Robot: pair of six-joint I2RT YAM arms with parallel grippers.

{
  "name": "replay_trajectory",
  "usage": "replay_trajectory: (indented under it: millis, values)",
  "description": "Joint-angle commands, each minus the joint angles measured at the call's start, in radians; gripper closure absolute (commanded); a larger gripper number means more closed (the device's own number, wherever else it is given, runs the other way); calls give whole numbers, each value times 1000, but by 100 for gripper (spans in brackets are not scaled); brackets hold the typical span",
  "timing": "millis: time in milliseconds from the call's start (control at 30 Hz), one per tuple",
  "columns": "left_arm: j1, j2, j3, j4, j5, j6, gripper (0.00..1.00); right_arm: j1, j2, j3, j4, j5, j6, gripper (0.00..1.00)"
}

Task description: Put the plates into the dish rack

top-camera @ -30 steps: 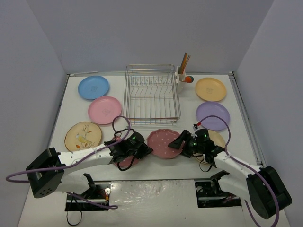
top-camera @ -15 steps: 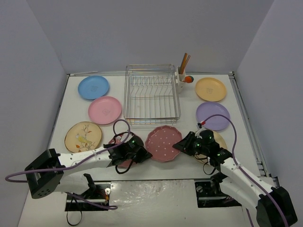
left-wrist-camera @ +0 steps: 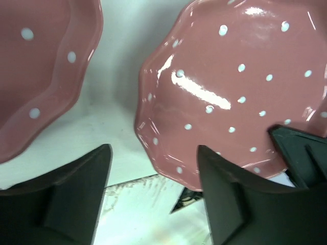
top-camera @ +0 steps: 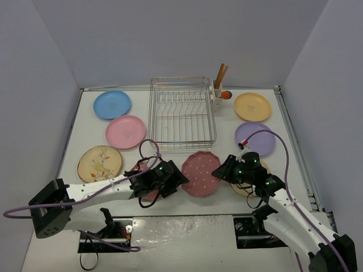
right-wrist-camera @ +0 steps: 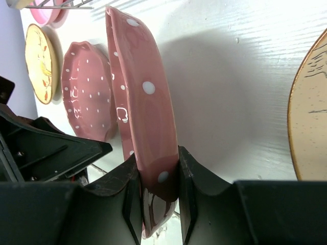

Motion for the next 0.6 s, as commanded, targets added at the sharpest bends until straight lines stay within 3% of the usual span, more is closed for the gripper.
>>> replay_trajectory:
  millis: [0, 100, 333, 467, 567]
  values:
    - [-8, -72, 65, -50, -66, 58, 24, 5, -20, 194, 20, -8, -99, 100]
    - [-8, -119, 101, -125, -111, 97, 17, 4, -2, 287, -54, -12, -165, 100]
    - [-4, -239, 281, -535, -329, 280, 3, 5, 123, 638, -242, 8, -345, 100]
    - [15, -320, 390, -786, -488, 386, 3, 4, 268, 837, -326, 106, -444, 100]
    - [50, -367, 461, -885, -587, 465, 3, 4, 408, 1033, -363, 190, -505, 100]
